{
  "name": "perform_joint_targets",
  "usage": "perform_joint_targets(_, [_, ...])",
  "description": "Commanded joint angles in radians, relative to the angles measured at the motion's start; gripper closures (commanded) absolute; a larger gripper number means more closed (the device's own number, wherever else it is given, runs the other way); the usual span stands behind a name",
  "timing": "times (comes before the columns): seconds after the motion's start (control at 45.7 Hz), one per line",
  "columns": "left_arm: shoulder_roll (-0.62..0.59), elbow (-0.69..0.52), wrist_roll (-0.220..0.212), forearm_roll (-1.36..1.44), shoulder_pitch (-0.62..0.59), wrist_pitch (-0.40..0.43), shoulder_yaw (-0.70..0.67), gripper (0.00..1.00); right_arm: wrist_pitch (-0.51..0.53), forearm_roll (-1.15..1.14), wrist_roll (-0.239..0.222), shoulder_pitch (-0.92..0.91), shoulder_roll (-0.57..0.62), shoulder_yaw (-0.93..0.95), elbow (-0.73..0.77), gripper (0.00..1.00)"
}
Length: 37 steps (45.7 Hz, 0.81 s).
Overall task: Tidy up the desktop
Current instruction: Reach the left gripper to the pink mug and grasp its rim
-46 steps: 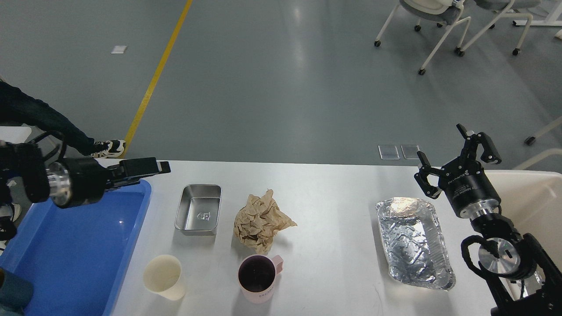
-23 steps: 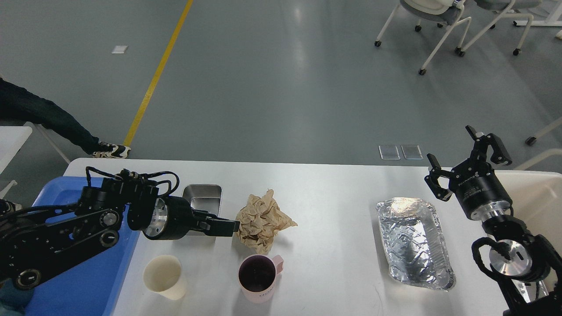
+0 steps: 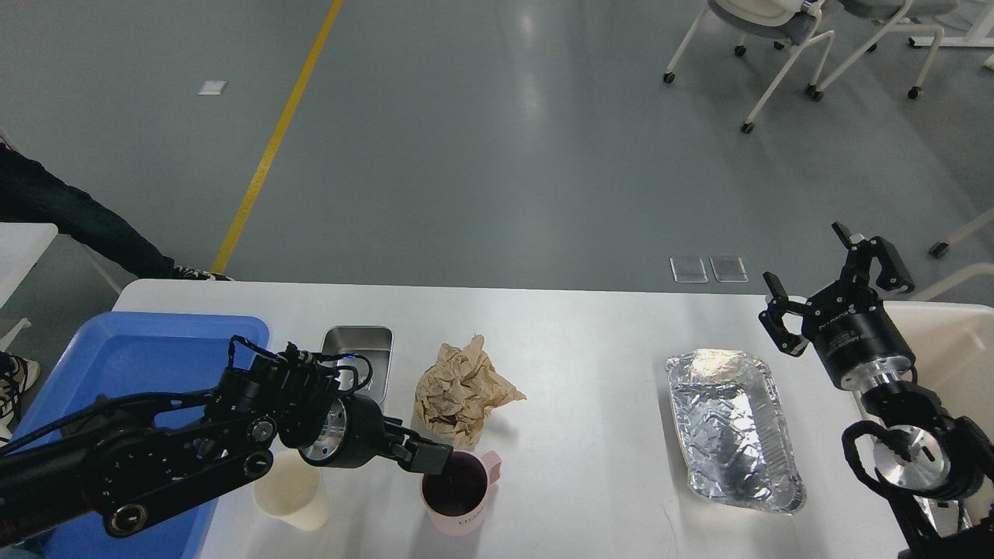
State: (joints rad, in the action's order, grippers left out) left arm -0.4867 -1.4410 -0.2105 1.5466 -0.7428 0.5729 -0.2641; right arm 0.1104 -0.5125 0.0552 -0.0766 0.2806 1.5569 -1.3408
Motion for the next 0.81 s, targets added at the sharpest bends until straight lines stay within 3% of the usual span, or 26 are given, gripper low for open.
perform_joint_targets(0.0, [0.017,0.014,0.005,0.004,0.000,0.001,0.008,0.19,0.000,0.000,0.000,0.000,0.000,0.002,0.000,0.00])
perform_joint_targets(0.219, [0.049,0.039,0.008,0.006,0.010,0.002,0.009,0.20,0.000,0.000,0.000,0.001,0.000,0.003,0.000,0.00])
perform_joint_targets(0.372, [0.054,0.051,0.011,0.049,0.000,-0.002,0.054,0.38,0.000,0.000,0.000,0.001,0.002,0.005,0.000,0.00])
perform_joint_targets(0.548, [0.054,0.060,0.011,0.090,0.005,-0.004,0.065,0.42,0.000,0.000,0.002,0.001,0.002,0.008,0.000,0.00])
perform_joint_targets(0.591, [0.054,0.060,0.011,0.092,0.005,-0.005,0.065,0.48,0.000,0.000,0.002,0.001,0.002,0.008,0.000,0.00])
perform_joint_targets(0.679, [0.056,0.060,0.016,0.092,0.005,-0.004,0.065,0.69,0.000,0.000,0.000,0.001,0.002,0.009,0.000,0.00])
perform_joint_targets(0.788, [0.056,0.066,0.028,0.108,0.005,-0.005,0.065,0.86,0.000,0.000,0.002,0.001,0.000,0.009,0.000,0.00])
